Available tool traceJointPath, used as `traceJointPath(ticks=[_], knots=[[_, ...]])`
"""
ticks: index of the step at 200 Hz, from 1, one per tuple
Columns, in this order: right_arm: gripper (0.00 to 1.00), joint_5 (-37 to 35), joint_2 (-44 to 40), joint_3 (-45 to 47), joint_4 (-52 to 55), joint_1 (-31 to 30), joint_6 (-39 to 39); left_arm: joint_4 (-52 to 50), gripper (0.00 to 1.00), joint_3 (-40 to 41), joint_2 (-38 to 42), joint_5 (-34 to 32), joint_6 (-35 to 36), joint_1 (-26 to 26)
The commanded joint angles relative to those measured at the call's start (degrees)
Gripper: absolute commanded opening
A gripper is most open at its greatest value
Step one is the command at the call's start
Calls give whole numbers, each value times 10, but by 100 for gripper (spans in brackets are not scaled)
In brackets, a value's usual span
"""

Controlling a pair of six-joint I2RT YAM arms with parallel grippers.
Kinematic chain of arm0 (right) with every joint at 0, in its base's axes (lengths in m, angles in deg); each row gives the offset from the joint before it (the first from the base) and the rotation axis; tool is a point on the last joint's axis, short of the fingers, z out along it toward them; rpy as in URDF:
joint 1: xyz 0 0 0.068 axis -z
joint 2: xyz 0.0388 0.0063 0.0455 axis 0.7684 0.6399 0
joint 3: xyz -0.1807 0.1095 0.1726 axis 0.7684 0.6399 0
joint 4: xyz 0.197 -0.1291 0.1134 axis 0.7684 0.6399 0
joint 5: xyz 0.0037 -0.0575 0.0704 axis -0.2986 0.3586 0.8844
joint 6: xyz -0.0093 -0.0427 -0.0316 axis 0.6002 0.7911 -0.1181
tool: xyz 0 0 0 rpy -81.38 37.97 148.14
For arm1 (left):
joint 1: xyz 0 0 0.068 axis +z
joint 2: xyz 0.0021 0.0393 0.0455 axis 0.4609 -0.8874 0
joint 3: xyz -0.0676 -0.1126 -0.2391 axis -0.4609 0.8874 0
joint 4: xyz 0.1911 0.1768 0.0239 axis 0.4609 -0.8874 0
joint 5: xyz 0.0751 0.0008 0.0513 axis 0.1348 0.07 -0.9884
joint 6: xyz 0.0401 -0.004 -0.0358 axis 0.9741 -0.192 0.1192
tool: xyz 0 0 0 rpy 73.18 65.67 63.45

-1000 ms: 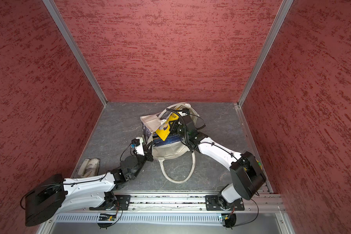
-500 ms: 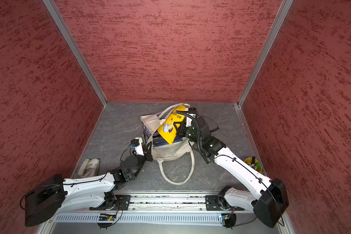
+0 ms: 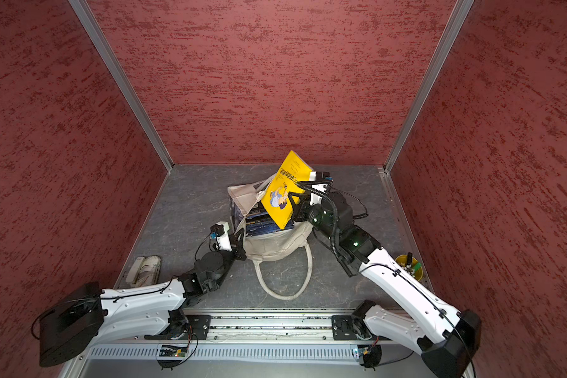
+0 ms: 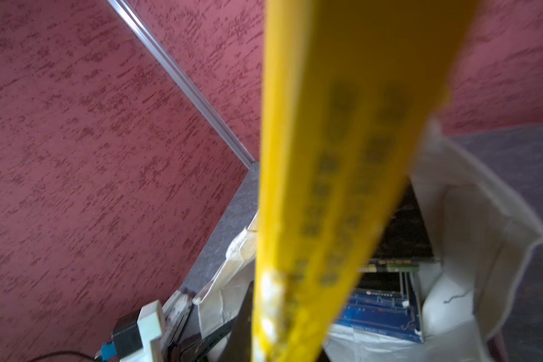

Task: Take out the books from the canvas bag
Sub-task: Pick up the book from the canvas bag, then place the book at the center of the board.

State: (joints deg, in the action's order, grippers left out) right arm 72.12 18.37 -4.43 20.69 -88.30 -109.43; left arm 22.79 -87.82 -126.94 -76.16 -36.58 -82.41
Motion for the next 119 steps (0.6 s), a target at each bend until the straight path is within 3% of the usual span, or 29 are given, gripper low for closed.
traceJointPath(ticks=[1,43,119], knots=[[0,-109,-37,-54,-93,4,33,-19,0,-5,5,-20,-1,5],[0,-186,-60,-52,-108,19,45,-21,0,-7,2,-17,-2,4],[0,-159,-81,14,-127,141,-10,-21,0,-5,5,-21,0,5]])
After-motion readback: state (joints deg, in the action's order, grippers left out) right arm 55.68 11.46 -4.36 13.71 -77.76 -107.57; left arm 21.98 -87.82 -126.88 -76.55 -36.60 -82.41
